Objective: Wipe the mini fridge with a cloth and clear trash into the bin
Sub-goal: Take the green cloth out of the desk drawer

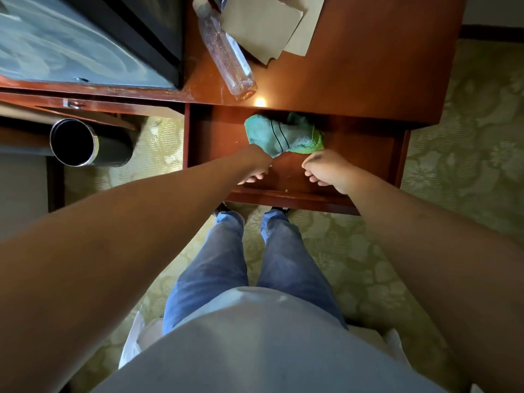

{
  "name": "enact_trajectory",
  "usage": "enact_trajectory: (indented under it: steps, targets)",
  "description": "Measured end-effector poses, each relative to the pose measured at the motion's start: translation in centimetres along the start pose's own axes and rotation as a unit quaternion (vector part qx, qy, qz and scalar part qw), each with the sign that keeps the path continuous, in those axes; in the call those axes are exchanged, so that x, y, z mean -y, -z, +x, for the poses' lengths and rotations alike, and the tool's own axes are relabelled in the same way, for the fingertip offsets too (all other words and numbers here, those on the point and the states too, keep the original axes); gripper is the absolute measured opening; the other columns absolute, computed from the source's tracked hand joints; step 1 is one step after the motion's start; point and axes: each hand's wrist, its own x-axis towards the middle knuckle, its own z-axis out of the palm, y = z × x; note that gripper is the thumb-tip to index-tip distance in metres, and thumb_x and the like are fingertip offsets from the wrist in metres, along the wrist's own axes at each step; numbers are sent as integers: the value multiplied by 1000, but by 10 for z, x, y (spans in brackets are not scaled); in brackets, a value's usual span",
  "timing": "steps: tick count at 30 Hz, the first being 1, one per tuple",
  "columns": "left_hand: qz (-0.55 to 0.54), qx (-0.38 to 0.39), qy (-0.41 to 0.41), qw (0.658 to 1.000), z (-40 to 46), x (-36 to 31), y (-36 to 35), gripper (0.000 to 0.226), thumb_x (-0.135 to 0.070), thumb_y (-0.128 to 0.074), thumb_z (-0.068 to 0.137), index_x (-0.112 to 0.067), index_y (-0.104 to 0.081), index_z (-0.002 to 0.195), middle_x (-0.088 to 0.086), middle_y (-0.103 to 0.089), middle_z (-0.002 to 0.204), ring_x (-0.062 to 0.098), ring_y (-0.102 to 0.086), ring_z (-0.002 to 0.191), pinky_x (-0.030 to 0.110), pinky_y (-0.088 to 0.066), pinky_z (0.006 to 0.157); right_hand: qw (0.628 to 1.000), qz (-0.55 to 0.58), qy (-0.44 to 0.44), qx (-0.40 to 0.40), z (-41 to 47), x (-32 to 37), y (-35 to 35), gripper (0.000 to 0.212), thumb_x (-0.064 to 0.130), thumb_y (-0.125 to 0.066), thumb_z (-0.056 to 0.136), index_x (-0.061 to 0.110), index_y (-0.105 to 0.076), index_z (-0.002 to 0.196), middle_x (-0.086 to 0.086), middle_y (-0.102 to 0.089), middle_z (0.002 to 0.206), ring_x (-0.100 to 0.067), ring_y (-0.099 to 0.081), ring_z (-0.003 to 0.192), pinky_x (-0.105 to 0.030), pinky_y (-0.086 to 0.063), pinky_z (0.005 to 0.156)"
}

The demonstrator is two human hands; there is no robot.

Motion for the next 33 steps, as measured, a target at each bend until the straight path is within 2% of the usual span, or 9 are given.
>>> enact_trajectory:
  steps: [4, 7, 12, 18, 22, 24, 27, 30, 33]
  targets:
    - [32, -64, -11, 997, 9, 3, 4, 28, -15, -50, 97, 0, -64, 116, 20, -71, 110, 25, -62, 81, 34, -52, 70, 992, -89, 44, -77, 11, 0, -2, 14, 13, -50, 86, 9, -56, 74, -14, -55, 74, -31, -53, 70, -37, -45, 63]
    - [45, -96, -41, 994, 8, 2, 8, 28, -17, -52, 93, -8, -62, 118, 14, -66, 108, 25, -60, 82, 36, -53, 74, 969, -160, 105, -156, 17, 6, 0, 22, 20, -60, 92, 14, -64, 112, -10, -63, 116, -28, -62, 102, -39, -52, 89]
    - [33, -100, -49, 993, 15, 1, 10, 31, -17, -54, 88, -17, -57, 119, 10, -59, 115, 25, -59, 91, 31, -49, 69, 901, -297, 247, -198, 32, 18, -11, 56, 20, -69, 90, 22, -46, 141, -6, -46, 140, -31, -45, 127, -40, -45, 96]
    - [42, -81, -58, 994, 26, 1, 14, 33, -18, -56, 89, -20, -58, 122, 8, -59, 120, 27, -61, 98, 33, -54, 76, 868, -415, 198, -187, 49, 35, -26, 73, 36, -70, 88, 33, -34, 151, -5, -43, 145, -35, -38, 132, -47, -43, 99]
    - [81, -57, -48, 994, 24, 0, 16, 26, -15, -54, 93, -11, -62, 117, 10, -63, 107, 26, -64, 91, 37, -59, 81, 871, -429, 156, -184, 52, 49, -31, 58, 33, -68, 89, 37, -44, 141, -5, -43, 142, -37, -36, 129, -49, -40, 98]
    - [70, 2, 5, 998, 21, 1, 15, 14, -11, -48, 100, -4, -60, 97, 13, -68, 90, 24, -68, 76, 34, -63, 73, 882, -422, 133, -161, 49, 55, -29, 52, 29, -66, 90, 35, -46, 138, -5, -43, 141, -38, -35, 130, -49, -40, 97]
    - [75, 170, 143, 972, -2, -1, 13, 34, -31, -36, 111, -9, -55, 92, 12, -74, 89, 18, -69, 71, 22, -55, 54, 903, -396, 115, -121, 39, 60, -19, 52, 29, -64, 88, 32, -46, 136, -6, -42, 140, -39, -36, 130, -48, -41, 97]
    - [125, 277, 176, 936, -14, 1, 7, 45, -39, -33, 111, -8, -65, 105, 24, -71, 118, 30, -72, 105, 31, -60, 82, 938, -324, 83, -93, 28, 64, -6, 50, 32, -63, 84, 28, -47, 131, -9, -47, 135, -41, -44, 124, -46, -44, 97]
    - [144, 280, 156, 936, -20, 7, 1, 48, -41, -33, 110, -10, -69, 120, 27, -62, 131, 33, -60, 123, 36, -53, 103, 957, -274, 78, -57, 14, 68, 6, 45, 29, -64, 77, 23, -50, 119, -8, -57, 122, -34, -57, 108, -44, -52, 92]
